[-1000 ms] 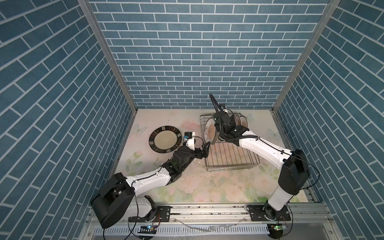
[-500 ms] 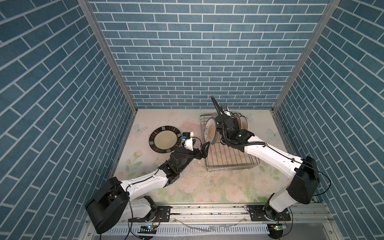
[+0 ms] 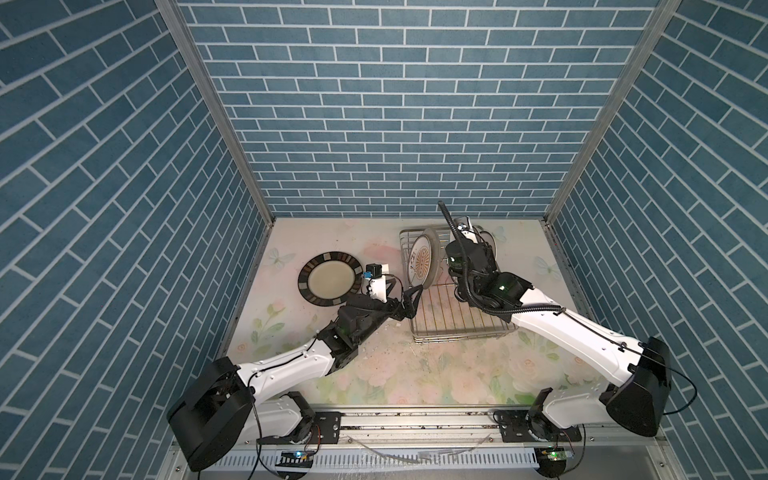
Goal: Unload the plates from the dish rack
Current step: 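Lift the watermelon plate out of the rack with the right gripper, then hold the watermelon plate up with the right gripper while the left gripper grasps its rim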
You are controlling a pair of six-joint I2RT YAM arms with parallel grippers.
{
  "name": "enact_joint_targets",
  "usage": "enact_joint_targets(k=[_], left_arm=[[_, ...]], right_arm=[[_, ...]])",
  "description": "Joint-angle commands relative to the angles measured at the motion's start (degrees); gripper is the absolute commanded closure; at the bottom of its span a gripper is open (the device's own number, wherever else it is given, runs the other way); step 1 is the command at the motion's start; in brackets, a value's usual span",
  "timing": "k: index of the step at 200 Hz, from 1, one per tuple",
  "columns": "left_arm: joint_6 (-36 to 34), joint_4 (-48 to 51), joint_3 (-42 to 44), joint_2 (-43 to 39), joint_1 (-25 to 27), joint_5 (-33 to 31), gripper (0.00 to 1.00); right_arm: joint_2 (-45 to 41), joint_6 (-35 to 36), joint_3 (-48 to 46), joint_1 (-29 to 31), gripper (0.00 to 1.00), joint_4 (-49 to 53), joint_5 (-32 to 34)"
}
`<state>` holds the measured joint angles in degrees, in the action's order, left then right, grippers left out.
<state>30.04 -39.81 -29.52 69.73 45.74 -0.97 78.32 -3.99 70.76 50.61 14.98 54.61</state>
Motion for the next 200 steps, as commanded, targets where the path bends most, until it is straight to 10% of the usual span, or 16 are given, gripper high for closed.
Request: enact_joint_targets(k=[1,83,200], left_arm=[[0.6,-1.5,1.0,-1.0,0.3,1.9,0.00],[0.5,-6.5,3.9,-3.5,0.7,6.2,0.00],[5.6,-4.9,3.5,-3.8,0.7,10.5,0.00]], right_arm=[[-4.9,-0.5,-0.7,0.5,0.93,-4.6,0.1],[-17.3,-4.7,-7.6,0.6,0.94,-4.2,-10.4],[-28.1,-11.5,-13.0,-2.4,0.95,-5.3,-44.3]])
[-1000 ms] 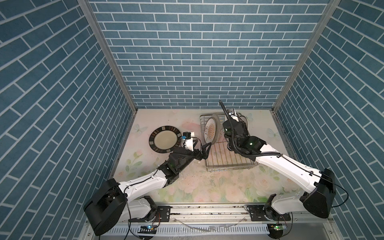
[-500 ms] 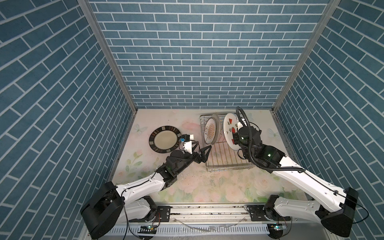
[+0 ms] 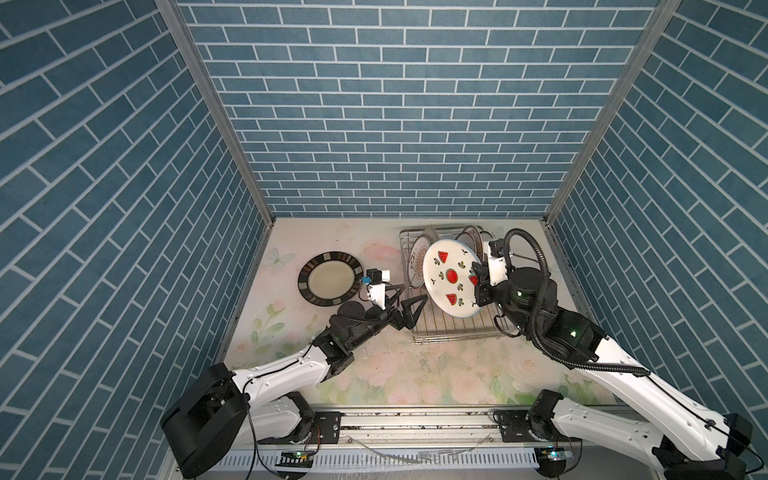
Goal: Unload the plates from the dish rack
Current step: 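Hold the watermelon plate up with the right gripper while the left gripper grasps its rim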
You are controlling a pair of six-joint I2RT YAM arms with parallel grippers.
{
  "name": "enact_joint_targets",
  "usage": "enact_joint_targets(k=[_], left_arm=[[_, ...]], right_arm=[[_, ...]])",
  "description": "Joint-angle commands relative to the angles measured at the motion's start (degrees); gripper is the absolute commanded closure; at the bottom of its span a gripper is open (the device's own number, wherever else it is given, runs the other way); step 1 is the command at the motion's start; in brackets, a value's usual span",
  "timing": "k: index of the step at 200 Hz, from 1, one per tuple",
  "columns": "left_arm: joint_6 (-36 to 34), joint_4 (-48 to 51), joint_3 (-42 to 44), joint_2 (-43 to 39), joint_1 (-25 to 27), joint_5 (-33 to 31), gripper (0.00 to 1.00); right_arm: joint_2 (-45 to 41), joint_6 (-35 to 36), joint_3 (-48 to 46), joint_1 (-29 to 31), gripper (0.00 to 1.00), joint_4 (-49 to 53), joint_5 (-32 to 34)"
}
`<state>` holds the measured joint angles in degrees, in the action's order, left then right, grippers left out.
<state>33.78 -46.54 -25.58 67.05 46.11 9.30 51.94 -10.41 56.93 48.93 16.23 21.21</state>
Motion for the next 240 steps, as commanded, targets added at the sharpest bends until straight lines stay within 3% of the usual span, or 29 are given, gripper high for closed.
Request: enact_joint_targets(k=[1,35,85,115,123,137,158,179,194,221,240], left_arm=[[2.0,1.8,-0.3,-1.1,0.3,0.1,0.00],[3.2,3.9,1.8,-3.5,0.3,-4.6,0.00],[5.0,-1.2,2.1,-0.5,0.0,0.1,0.00],[7.6,-3.2,3.0,1.1,-1.5,0.1,0.01],[8.7,-5.7,3.5,2.0,-1.8,1.2,0.05],[10.9,-9.6,3.5,4.3,-2.7,4.6,0.27],[14.5,-14.6,3.9,7.5,-3.8,7.0,0.49],[16.8,-18.0,4.1,9.6,-4.4,9.1,0.51],[17.8,-19.4,4.1,10.6,-4.5,9.9,0.61],[18.3,-19.0,3.8,10.8,-4.7,10.5,0.65],[18.6,-19.3,4.4,10.5,-5.2,10.6,0.75]], right_arm=[[-1.7,-5.1,0.8,-0.8,0.95,-6.5,-11.2],[0.0,-6.8,1.3,-2.2,0.96,-7.6,-15.4],[1.8,-11.1,0.6,-5.4,0.97,-11.1,-27.3],[2.3,-12.3,-0.5,-7.2,0.98,-12.4,-29.0],[2.8,-12.8,-0.8,-7.7,0.98,-12.9,-30.2],[3.6,-13.1,-0.9,-8.5,0.98,-13.4,-30.9],[3.6,-13.2,-1.6,-10.1,0.98,-14.1,-31.8],[3.8,-13.3,-2.3,-11.5,0.98,-14.9,-32.7],[4.7,-13.1,-2.6,-12.4,0.98,-15.3,-33.0],[7.1,-12.8,-2.5,-13.9,0.98,-16.4,-35.2],[8.7,-12.2,-2.7,-14.4,0.97,-16.9,-35.1]])
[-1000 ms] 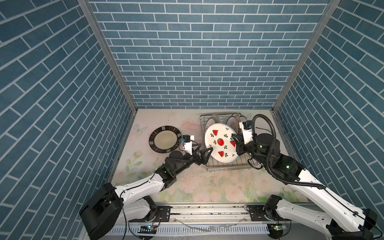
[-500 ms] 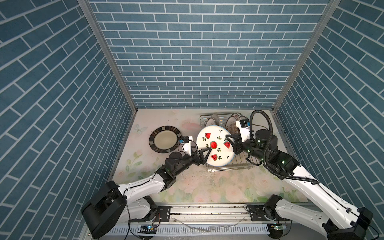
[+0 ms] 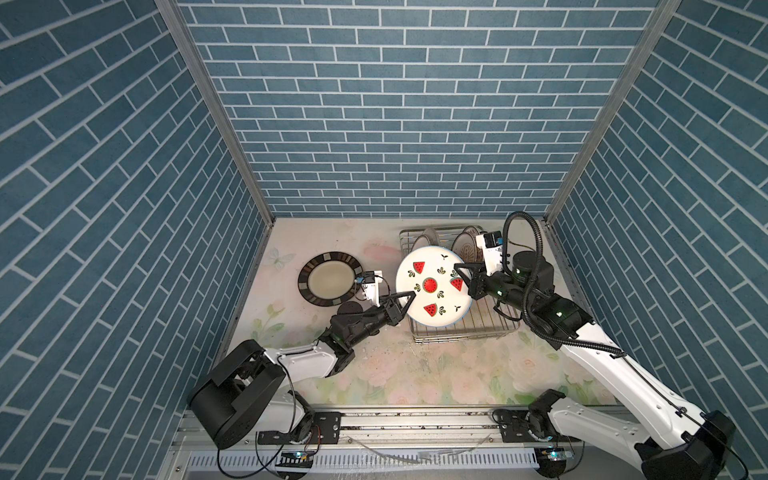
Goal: Unload the plates from the dish rack
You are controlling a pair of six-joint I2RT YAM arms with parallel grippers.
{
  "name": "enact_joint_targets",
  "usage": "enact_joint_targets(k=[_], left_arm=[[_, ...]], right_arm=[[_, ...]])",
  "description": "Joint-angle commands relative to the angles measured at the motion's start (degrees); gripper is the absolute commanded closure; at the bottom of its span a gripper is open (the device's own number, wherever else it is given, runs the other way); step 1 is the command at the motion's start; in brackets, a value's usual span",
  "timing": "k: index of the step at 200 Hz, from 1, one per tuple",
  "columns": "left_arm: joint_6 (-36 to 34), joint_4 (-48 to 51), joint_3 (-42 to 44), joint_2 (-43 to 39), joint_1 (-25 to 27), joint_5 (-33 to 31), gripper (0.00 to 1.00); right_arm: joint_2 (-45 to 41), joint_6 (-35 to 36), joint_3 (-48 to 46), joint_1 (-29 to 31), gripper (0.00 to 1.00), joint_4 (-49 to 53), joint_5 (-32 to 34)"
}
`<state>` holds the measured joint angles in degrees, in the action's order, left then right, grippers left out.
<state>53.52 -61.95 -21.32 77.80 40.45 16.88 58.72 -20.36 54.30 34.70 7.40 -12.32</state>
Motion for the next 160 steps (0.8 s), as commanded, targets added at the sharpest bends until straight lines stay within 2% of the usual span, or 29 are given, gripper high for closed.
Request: enact_joint_targets(k=[1,20,70,105,133,153,160], left_arm=[[-1.1,-3.8,0.2,-0.3,0.5,3.0,0.75],[-1.0,-3.1,0.7,-1.2,-0.1,2.5,0.77],[-0.4,-4.2,1.4,-1.1,-0.7,2.5,0.99],[0.3,-3.3,1.5,-0.7,-1.1,2.0,1.00],[1.8,-3.7,1.6,0.1,-1.3,1.5,1.00],[3.0,-2.0,1.4,0.2,-1.6,0.7,1.00],[3.3,-1.6,1.4,0.2,-1.6,0.4,1.00]], right_arm=[[2.0,-2.2,0.0,-0.3,0.97,-8.1,-1.6],[3.7,-2.1,-0.3,-0.6,0.94,-9.0,-1.6],[7.9,-2.2,0.0,-0.7,0.85,-10.7,-3.0],[9.7,-1.8,-1.2,-0.7,0.81,-12.1,-1.2],[11.3,-2.3,-2.1,-0.7,0.78,-13.8,-3.6],[12.1,-2.6,-3.0,-0.7,0.66,-15.1,-5.0],[12.3,-2.6,-3.0,-0.7,0.65,-15.2,-5.2]])
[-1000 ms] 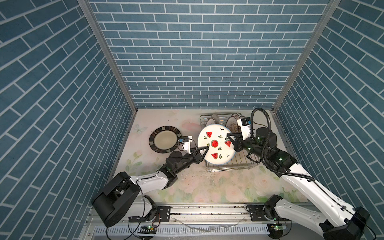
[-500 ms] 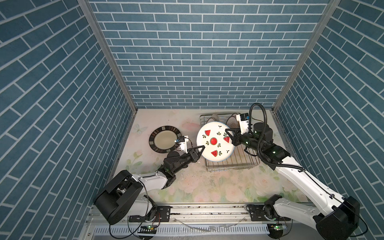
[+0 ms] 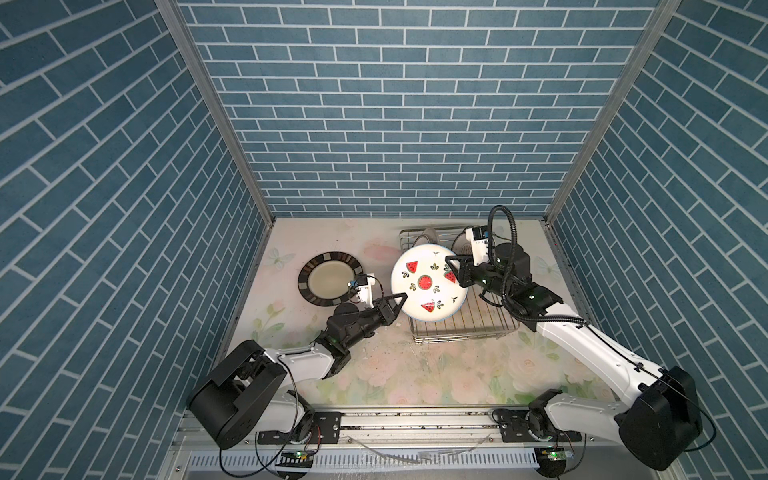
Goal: Unload the plates from the dish rack
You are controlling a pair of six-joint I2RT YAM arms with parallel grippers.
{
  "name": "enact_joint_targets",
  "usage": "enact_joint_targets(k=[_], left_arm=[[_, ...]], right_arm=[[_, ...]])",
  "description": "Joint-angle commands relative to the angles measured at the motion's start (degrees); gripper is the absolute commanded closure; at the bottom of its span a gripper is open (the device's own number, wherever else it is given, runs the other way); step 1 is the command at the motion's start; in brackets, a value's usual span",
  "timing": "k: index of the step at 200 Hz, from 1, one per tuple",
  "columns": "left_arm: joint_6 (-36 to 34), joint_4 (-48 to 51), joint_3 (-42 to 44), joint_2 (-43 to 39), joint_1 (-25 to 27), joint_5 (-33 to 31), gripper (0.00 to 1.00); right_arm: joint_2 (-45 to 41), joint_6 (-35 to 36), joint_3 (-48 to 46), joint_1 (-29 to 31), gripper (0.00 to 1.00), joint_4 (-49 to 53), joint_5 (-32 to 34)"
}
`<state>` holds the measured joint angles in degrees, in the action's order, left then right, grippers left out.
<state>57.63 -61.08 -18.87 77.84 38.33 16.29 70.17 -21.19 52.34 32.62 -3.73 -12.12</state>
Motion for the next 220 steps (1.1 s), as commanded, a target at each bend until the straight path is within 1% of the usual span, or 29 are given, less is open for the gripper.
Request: enact_joint_targets(k=[1,7,13,22,30,48,95,110,113,120,132,140,147,154,165,168,172,177,199,220], left_arm=[[-0.7,-2.5,-1.0,0.2,0.5,1.0,1.00],[-0.4,-2.2,-1.1,0.2,0.6,0.9,1.00],[-0.2,-2.1,-1.1,0.2,0.5,0.8,1.00],[0.4,-2.1,-1.0,0.3,0.5,0.7,1.00],[0.7,-2.2,-0.9,0.3,0.5,0.5,1.00],[1.6,-2.0,-0.6,0.2,0.4,0.4,1.00],[4.6,-3.7,0.1,0.2,-0.7,2.5,1.00],[5.2,-5.0,0.5,0.4,-1.3,3.3,1.00],[6.7,-5.3,0.6,0.5,-1.3,3.3,1.00],[7.5,-6.3,1.1,0.6,-1.6,3.4,1.00],[7.9,-7.4,1.7,0.5,-1.9,3.4,1.00],[7.9,-7.1,1.7,0.3,-2.1,3.5,1.00],[7.9,-6.7,1.6,0.2,-2.0,3.4,1.00],[7.9,-6.8,1.7,0.2,-2.1,3.6,1.00],[8.1,-7.6,1.8,0.2,-2.1,3.8,1.00],[8.1,-7.9,2.0,0.2,-2.1,3.9,1.00],[8.1,-8.3,2.0,0.2,-2.1,3.8,1.00],[8.1,-8.3,2.2,0.0,-2.2,3.7,1.00],[7.6,-6.6,2.4,-1.6,-2.2,3.2,1.00],[7.3,-5.1,2.8,-3.4,-2.5,2.7,1.00]], right_arm=[[0.9,-1.8,-1.1,1.4,0.65,-4.1,-5.4],[1.0,-1.8,-1.3,1.4,0.64,-4.3,-5.4],[1.1,-1.9,-1.6,1.4,0.60,-4.7,-5.5],[1.1,-2.0,-2.3,1.4,0.50,-5.5,-5.4],[1.1,-2.1,-2.8,1.4,0.47,-5.9,-5.4],[1.2,-1.8,-3.0,1.3,0.45,-5.8,-5.5],[0.6,-1.6,-3.6,1.4,0.43,-5.7,-5.1],[0.2,-1.7,-3.8,1.3,0.39,-5.3,-3.3],[0.1,-1.7,-3.9,1.3,0.37,-5.1,-2.8],[0.0,-1.7,-4.0,1.4,0.35,-5.1,-1.7],[-0.1,-2.2,-4.0,1.4,0.28,-4.5,-0.1],[-0.1,-2.1,-3.9,1.4,0.27,-4.4,-0.1],[-0.1,-2.4,-3.9,1.4,0.23,-4.4,0.0],[0.0,-2.7,-3.8,1.4,0.20,-4.3,-0.1],[0.1,-2.6,-3.5,1.4,0.19,-4.0,-0.3],[0.1,-2.7,-3.4,1.6,0.16,-3.9,0.0],[0.0,-2.7,-3.3,1.5,0.06,-3.7,0.4],[-0.1,-2.7,-3.3,1.7,0.02,-3.4,1.0],[-0.3,-0.4,-1.9,1.8,0.01,-0.1,1.5],[-2.3,-2.1,-3.1,1.9,0.01,-0.8,5.1]])
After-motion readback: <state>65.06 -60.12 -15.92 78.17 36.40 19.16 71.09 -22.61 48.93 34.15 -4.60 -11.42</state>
